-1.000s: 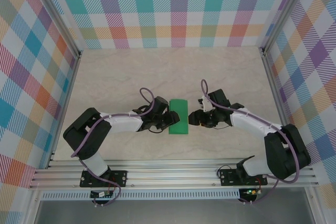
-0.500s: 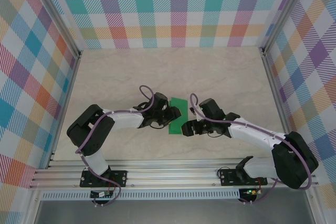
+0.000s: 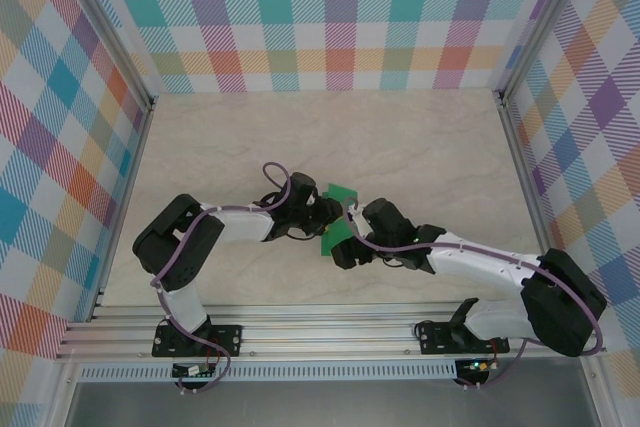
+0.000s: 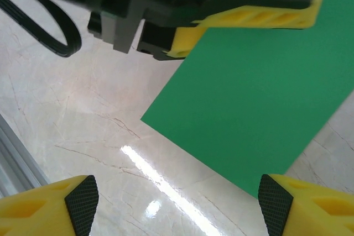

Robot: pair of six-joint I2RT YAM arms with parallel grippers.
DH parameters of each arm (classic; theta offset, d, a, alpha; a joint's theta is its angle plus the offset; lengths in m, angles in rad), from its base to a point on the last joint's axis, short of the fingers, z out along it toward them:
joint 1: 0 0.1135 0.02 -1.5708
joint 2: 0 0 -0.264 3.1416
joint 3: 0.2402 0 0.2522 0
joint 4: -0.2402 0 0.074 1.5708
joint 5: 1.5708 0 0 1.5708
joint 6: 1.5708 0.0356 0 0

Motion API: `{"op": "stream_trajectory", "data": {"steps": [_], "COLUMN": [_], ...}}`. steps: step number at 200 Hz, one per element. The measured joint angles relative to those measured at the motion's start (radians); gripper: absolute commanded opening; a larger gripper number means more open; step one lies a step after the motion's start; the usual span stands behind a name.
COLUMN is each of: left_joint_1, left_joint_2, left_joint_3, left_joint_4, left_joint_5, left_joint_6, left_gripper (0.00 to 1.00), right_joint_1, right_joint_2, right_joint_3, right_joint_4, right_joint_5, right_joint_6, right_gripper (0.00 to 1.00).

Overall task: Fold a paper plane with a square sheet of paper (pick it up from the middle)
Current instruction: Fold the triangle a second time at the center of the table.

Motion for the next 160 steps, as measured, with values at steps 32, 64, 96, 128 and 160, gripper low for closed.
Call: {"op": "stream_trajectory", "data": {"steps": [32, 64, 96, 128, 160], "left_joint_1": [0.000, 0.000, 0.000, 0.000, 0.000], "left_joint_2": [0.000, 0.000, 0.000, 0.000, 0.000], "left_joint_3": [0.000, 0.000, 0.000, 0.000, 0.000], "left_joint_4": [0.004, 0.004, 0.004, 0.004, 0.005], "left_joint_5": [0.007, 0.010, 0.011, 0.014, 0.014], "left_joint_6": [-0.022, -0.035, -0.040, -0.044, -0.044], "left_gripper": [0.38, 0.38, 0.38, 0.38, 0.38], "right_joint_1": [0.063, 0.129, 0.158, 0.170, 0.175], "right_joint_2": [0.035, 0.079, 0.130, 0.173, 0.187], "right_joint_3": [0.016, 0.048, 0.078, 0.105, 0.115], "right_joint_4": [0.002, 0.002, 0.009, 0.011, 0.013], "right_joint_5": [0.085, 0.184, 0.257, 0.309, 0.347], "right_joint_6": [-0.021, -0.040, -0.044, -0.051, -0.051], "right_gripper": [0.81, 0.81, 0.81, 0.78, 0.71]}}
